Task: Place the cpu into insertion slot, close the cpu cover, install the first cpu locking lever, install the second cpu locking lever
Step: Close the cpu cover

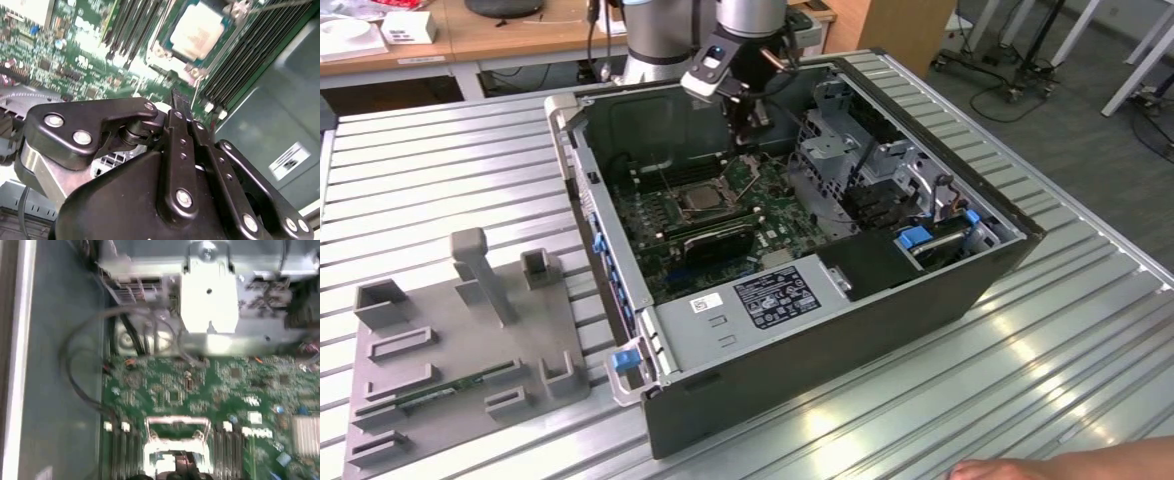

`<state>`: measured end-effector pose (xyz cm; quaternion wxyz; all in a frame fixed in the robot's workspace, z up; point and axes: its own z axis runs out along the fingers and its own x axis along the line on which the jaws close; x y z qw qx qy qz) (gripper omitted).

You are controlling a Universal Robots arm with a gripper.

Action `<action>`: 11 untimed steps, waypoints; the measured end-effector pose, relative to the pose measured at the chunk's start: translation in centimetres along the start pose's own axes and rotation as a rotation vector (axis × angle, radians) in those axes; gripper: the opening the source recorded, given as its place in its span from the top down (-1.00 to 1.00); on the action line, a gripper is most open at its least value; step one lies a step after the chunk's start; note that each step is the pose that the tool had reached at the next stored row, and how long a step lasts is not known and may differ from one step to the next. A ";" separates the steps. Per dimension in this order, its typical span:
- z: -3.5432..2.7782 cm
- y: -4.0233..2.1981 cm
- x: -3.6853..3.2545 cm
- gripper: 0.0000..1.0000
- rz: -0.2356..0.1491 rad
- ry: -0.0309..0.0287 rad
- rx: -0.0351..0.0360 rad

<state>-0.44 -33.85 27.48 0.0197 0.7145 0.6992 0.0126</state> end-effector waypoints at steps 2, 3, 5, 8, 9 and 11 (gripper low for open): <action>0.03 0.67 0.01 0.80 0.000 -0.0002 0.0001; 0.04 0.98 0.02 0.80 0.000 -0.0002 0.0001; 0.07 1.60 0.04 0.80 0.000 -0.0002 0.0001; 0.12 2.52 0.06 0.80 0.000 0.0000 0.0000; 0.14 2.80 0.07 0.80 0.000 0.0000 0.0000; 0.16 3.34 0.08 0.80 0.000 0.0000 0.0000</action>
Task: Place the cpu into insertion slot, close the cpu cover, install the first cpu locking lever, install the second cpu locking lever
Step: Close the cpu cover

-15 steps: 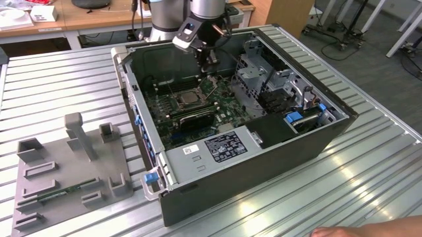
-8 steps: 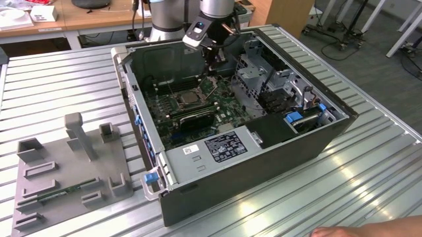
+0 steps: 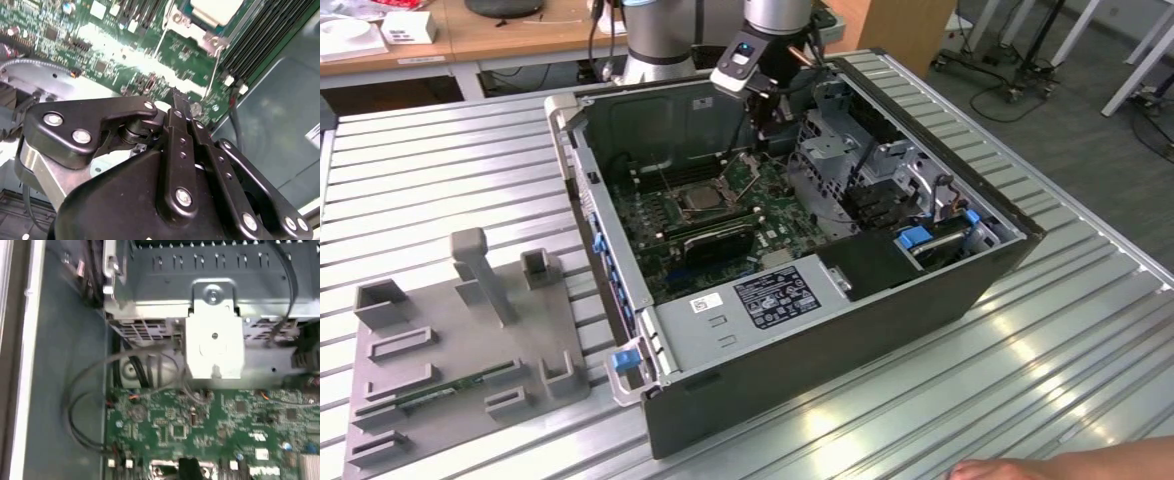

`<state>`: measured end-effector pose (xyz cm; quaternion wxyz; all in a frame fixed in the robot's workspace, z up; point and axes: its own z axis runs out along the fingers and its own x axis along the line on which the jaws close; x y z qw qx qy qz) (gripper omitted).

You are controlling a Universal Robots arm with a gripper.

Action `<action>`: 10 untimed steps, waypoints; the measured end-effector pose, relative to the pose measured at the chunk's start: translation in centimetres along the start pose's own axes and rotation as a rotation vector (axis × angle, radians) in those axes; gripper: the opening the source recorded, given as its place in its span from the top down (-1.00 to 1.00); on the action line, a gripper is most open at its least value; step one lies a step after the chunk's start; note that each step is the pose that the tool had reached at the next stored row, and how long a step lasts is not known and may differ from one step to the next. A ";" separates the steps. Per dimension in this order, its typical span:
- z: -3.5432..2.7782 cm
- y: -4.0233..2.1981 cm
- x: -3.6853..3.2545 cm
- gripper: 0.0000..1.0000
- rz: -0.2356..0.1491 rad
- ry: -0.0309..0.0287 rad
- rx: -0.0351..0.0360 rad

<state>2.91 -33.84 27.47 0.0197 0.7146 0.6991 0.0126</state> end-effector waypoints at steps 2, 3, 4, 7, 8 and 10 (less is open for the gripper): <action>0.02 0.43 0.01 0.80 0.000 -0.0001 0.0000; 0.03 0.64 0.01 0.80 0.000 0.0000 0.0000; 0.04 0.81 0.02 0.80 0.000 0.0000 0.0000; 0.05 1.08 0.03 0.80 0.000 -0.0002 0.0000; 0.05 1.08 0.02 0.80 0.000 -0.0003 0.0000; 0.05 1.08 0.02 0.80 0.000 -0.0001 0.0000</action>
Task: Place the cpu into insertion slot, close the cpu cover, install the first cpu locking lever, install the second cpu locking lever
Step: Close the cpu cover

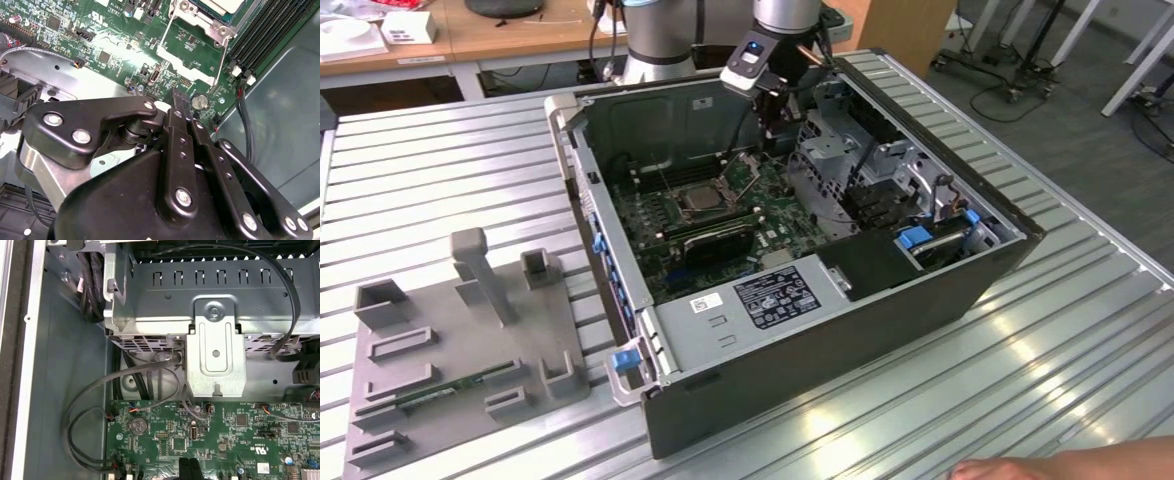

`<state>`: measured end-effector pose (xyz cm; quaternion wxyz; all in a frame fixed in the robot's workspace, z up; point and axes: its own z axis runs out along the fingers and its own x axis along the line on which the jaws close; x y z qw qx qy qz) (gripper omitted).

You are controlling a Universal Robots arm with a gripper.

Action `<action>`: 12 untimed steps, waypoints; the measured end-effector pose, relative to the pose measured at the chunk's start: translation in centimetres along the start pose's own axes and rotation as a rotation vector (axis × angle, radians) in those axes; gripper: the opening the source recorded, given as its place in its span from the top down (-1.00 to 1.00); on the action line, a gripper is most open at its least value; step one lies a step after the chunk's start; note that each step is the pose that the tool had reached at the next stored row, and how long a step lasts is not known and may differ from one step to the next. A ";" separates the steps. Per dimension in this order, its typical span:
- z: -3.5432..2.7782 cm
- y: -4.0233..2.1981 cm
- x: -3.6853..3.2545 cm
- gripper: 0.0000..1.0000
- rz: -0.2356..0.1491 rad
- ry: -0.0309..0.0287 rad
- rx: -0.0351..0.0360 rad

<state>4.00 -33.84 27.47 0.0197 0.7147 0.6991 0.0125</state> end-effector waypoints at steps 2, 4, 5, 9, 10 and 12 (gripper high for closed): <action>0.00 0.01 0.00 0.80 0.000 0.0000 0.0000; 0.00 0.01 0.00 0.80 0.000 -0.0001 0.0000; 0.04 0.01 0.00 0.80 0.000 0.0002 -0.0001; 0.32 0.00 0.00 0.80 0.000 -0.0001 0.0000; 0.43 0.00 0.00 0.80 0.000 0.0000 0.0000; 0.68 0.02 0.01 0.80 0.000 0.0001 0.0000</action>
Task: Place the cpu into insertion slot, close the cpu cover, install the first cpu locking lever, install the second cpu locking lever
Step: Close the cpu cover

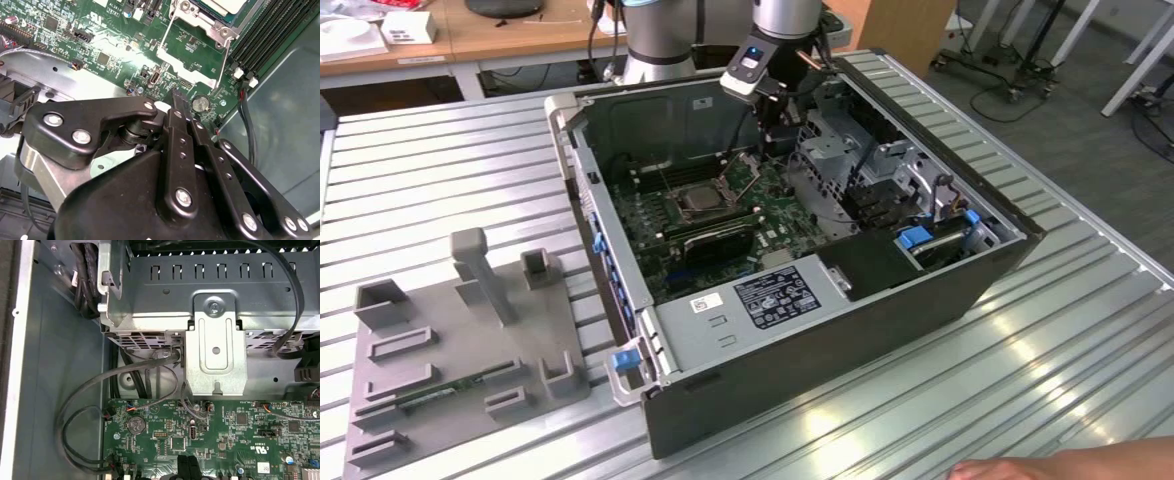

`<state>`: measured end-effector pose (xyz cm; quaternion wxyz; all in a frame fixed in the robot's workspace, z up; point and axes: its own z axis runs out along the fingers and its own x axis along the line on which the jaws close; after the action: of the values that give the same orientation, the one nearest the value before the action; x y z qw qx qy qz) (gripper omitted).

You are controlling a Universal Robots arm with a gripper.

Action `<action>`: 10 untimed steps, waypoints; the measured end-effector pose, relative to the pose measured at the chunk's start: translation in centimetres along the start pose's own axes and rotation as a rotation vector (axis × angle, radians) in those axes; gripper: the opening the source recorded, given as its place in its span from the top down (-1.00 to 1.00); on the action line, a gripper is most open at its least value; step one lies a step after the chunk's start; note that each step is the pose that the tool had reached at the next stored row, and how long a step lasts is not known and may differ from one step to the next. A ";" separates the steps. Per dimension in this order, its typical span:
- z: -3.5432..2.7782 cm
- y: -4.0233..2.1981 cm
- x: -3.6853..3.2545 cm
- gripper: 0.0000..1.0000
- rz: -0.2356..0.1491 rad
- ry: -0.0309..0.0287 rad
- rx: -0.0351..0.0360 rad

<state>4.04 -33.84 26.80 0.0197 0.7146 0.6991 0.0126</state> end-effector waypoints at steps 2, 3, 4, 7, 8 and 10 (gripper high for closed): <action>0.28 0.02 0.00 0.80 0.000 0.0000 0.0000; 0.45 0.01 0.00 0.80 0.000 -0.0001 0.0000; 0.63 0.01 0.01 0.80 0.000 0.0000 0.0000; 1.17 -0.01 0.01 0.80 0.000 0.0000 0.0000; 1.34 -0.01 0.01 0.80 0.000 -0.0003 0.0001; 1.73 -0.03 0.02 0.80 0.000 0.0000 0.0000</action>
<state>4.10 -33.84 25.07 0.0197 0.7146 0.6991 0.0126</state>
